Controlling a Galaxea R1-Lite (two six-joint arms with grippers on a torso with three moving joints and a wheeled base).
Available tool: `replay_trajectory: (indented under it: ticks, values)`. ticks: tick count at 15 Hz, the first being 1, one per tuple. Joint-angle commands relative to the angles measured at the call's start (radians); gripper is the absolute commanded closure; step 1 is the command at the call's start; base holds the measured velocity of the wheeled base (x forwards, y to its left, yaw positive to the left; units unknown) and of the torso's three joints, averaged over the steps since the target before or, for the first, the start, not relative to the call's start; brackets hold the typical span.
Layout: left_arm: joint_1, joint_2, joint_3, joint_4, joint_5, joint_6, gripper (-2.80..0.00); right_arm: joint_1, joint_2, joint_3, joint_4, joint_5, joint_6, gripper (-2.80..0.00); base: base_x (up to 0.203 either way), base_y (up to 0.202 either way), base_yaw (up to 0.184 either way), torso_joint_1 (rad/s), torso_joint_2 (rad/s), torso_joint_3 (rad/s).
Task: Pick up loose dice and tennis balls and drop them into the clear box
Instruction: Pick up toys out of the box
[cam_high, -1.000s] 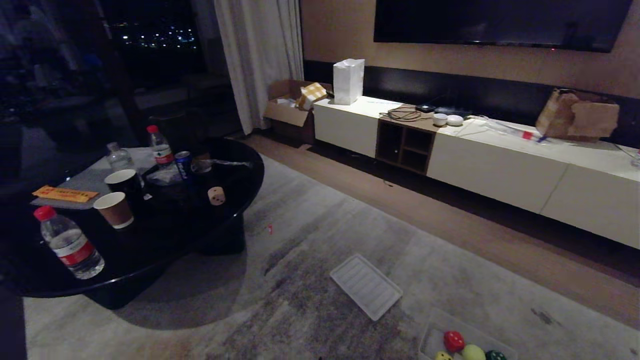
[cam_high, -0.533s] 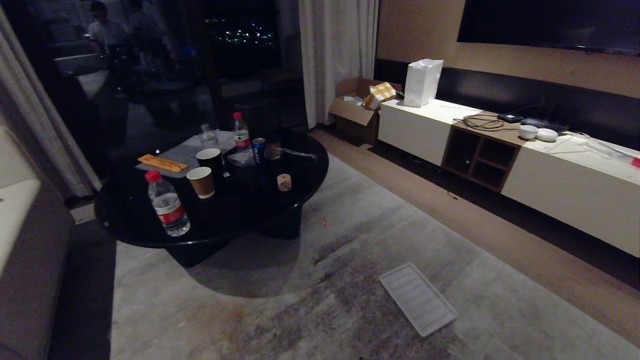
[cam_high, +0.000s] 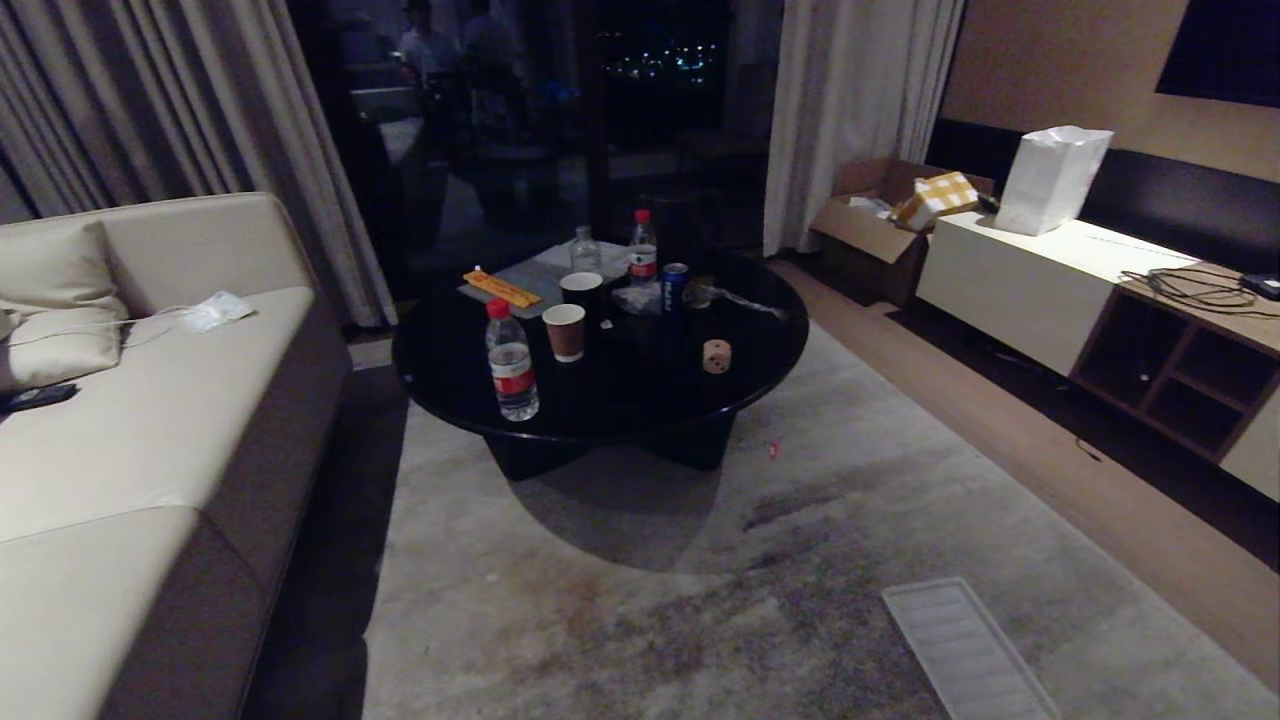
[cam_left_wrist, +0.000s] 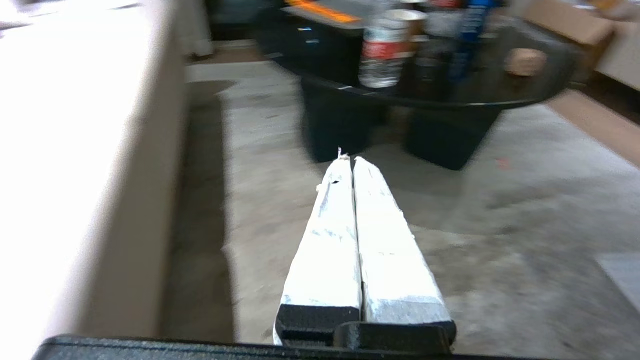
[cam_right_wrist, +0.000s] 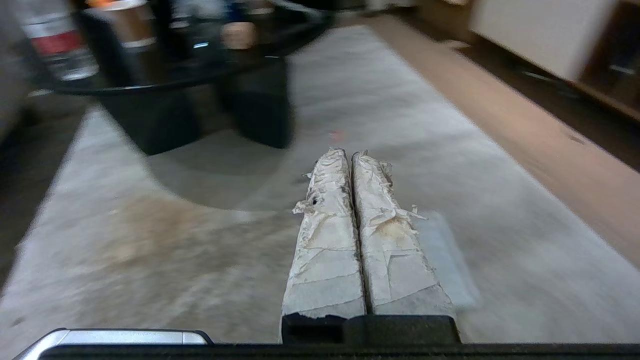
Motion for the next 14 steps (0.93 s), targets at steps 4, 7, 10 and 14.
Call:
replay_trajectory:
  ticks: [4, 7, 10, 14]
  values:
    - [0.000, 0.002, 0.002, 0.000, 0.000, -0.004, 0.00, 0.001, 0.002, 0.009, 0.000, 0.001, 0.000, 0.00, -0.001, -0.009, 0.160, 0.004, 0.00, 0.003]
    - [0.000, 0.002, 0.002, 0.000, 0.000, -0.002, 0.00, 0.001, 0.002, 0.009, -0.002, 0.001, 0.000, 0.00, 0.001, -0.003, 0.077, 0.000, 0.00, 0.002]
    - [0.000, 0.002, 0.002, -0.001, 0.000, -0.002, 0.00, 0.001, 0.002, 0.009, 0.000, 0.001, 0.000, 0.00, 0.000, 0.000, 0.000, 0.000, 0.00, 0.000]
    - [0.000, 0.002, 0.002, 0.000, 0.000, -0.005, 0.00, 0.001, 0.002, 0.009, 0.000, 0.001, 0.000, 0.00, 0.022, 0.000, 0.000, 0.000, 0.00, 0.001]
